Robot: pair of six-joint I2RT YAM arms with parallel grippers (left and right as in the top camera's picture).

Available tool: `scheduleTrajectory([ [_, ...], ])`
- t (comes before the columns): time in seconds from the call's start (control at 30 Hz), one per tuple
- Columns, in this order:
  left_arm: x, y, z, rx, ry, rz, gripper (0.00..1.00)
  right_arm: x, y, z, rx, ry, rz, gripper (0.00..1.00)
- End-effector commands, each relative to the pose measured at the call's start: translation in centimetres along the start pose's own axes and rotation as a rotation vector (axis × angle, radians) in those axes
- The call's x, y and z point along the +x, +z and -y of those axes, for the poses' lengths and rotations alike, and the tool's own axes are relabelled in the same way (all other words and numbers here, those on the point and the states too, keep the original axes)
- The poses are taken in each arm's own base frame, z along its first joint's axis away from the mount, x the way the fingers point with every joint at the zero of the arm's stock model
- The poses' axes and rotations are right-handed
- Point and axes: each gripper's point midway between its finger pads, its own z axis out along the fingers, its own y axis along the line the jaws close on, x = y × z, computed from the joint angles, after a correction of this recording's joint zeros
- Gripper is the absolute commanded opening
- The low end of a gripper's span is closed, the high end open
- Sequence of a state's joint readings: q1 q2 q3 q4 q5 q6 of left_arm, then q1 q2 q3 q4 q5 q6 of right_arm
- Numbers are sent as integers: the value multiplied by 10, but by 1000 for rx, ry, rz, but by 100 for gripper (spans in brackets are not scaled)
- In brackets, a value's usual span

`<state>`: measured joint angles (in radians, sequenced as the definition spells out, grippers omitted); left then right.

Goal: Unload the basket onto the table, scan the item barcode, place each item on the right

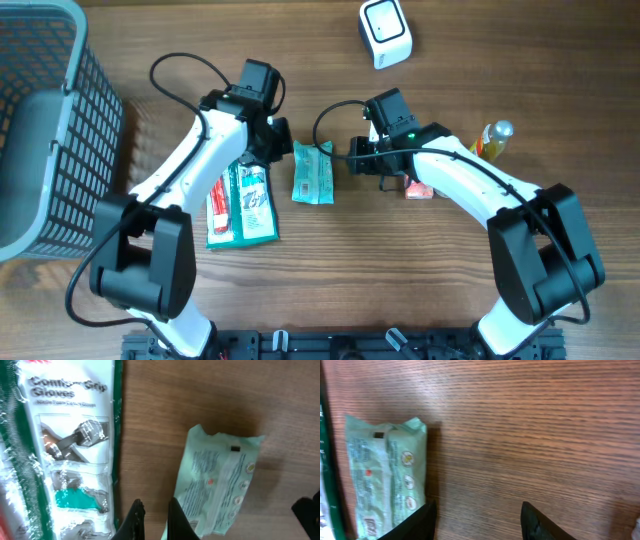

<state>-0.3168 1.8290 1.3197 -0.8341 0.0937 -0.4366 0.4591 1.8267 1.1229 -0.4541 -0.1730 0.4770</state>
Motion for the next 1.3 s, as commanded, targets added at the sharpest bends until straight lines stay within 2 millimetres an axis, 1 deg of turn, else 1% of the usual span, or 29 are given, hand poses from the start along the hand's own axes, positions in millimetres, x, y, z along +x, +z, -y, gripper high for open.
scheduleTrajectory([
  [0.0, 15, 27, 2, -24, 15, -34, 4, -4, -5, -10, -42, 15, 8, 54],
  [0.07, 20, 38, 6, -31, 31, -50, 4, -4, -5, -9, -39, 15, 6, 55],
  [0.17, 27, 57, 2, -55, 31, -94, 4, 0, -5, -8, -31, 20, -8, 55],
  [0.23, 31, 61, 6, -32, 31, -115, 4, 3, -5, -6, -26, 22, -19, 55],
  [0.33, 33, 61, 26, 58, 51, -129, 4, 7, -6, -13, -77, 26, -50, 58],
  [0.37, 37, 59, 41, 135, 110, -146, 4, 7, -7, -13, -106, 33, -60, 58],
  [0.4, 39, 58, 48, 172, 138, -155, 4, 5, -9, -14, -140, 23, -68, 58],
  [0.43, 43, 56, 60, 230, 188, -166, 4, 3, -12, -13, -177, 17, -77, 58],
  [0.5, 45, 56, 68, 254, 214, -161, 5, 1, -16, -9, -223, 10, -88, 59],
  [0.57, 42, 56, 66, 249, 214, -152, 4, 1, -16, -8, -221, 8, -90, 59],
  [0.6, 40, 54, 62, 234, 208, -144, 4, 0, -15, -5, -200, 9, -82, 59],
  [0.7, 25, 26, 62, 260, 197, -77, 4, 1, -11, 0, -185, 10, -71, 59],
  [0.73, 21, 12, 63, 276, 190, -50, 4, 0, -10, 2, -172, 10, -60, 59],
  [0.77, 22, 4, 64, 283, 190, -47, 4, 0, -8, 5, -158, 11, -57, 59],
  [0.8, 30, 0, 65, 303, 190, -80, 4, 0, -6, 5, -159, 12, -58, 59],
  [0.87, 46, 3, 69, 352, 225, -150, 4, -1, -2, 6, -159, 17, -57, 59],
  [0.93, 60, 11, 64, 352, 219, -199, 4, 0, 4, 8, -156, 19, -64, 59],
  [1.03, 75, 26, 54, 343, 197, -232, 4, 0, 4, 8, -155, 19, -65, 59],
  [1.13, 84, 41, 49, 355, 156, -233, 6, 1, 5, 8, -154, 20, -68, 59],
  [1.2, 87, 44, 48, 359, 155, -238, 6, 3, 5, 9, -151, 23, -76, 59],
  [1.27, 86, 44, 49, 362, 157, -232, 8, 7, 5, 11, -144, 48, -93, 59],
])
